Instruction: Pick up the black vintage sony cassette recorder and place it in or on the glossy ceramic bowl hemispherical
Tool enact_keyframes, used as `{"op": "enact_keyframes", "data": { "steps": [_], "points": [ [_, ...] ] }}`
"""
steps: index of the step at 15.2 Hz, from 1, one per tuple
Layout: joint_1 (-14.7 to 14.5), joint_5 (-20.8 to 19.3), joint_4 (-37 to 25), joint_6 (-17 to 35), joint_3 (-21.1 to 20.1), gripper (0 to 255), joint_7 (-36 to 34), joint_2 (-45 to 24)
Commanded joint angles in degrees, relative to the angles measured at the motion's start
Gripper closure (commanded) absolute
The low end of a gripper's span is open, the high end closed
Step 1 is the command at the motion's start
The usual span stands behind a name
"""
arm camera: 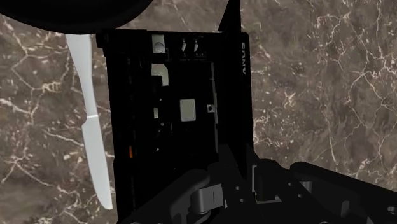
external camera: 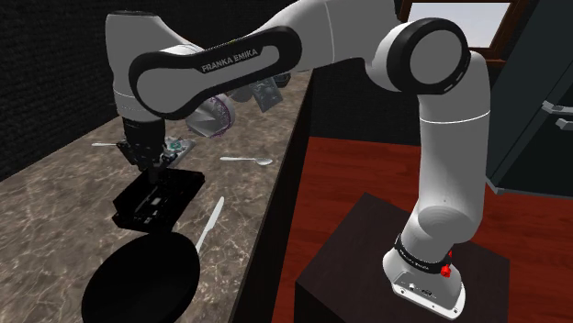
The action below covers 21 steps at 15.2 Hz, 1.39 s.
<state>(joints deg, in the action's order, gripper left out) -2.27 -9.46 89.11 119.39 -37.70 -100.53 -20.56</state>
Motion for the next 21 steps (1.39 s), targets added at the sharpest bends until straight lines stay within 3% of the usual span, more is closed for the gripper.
{"op": "enact_keyframes", "data": {
  "steps": [1, 16, 21],
  "points": [
    [-0.03, 0.23, -1.18, -1.38, -0.14, 255, 0.08, 0.33],
    [-2.05, -0.20, -14.23, -13.43, -0.44, 255, -0.13, -0.63],
    [-3.71, 0.60, -10.44, -12.67, -1.93, 255, -4.05, 2.94]
  ]
}}
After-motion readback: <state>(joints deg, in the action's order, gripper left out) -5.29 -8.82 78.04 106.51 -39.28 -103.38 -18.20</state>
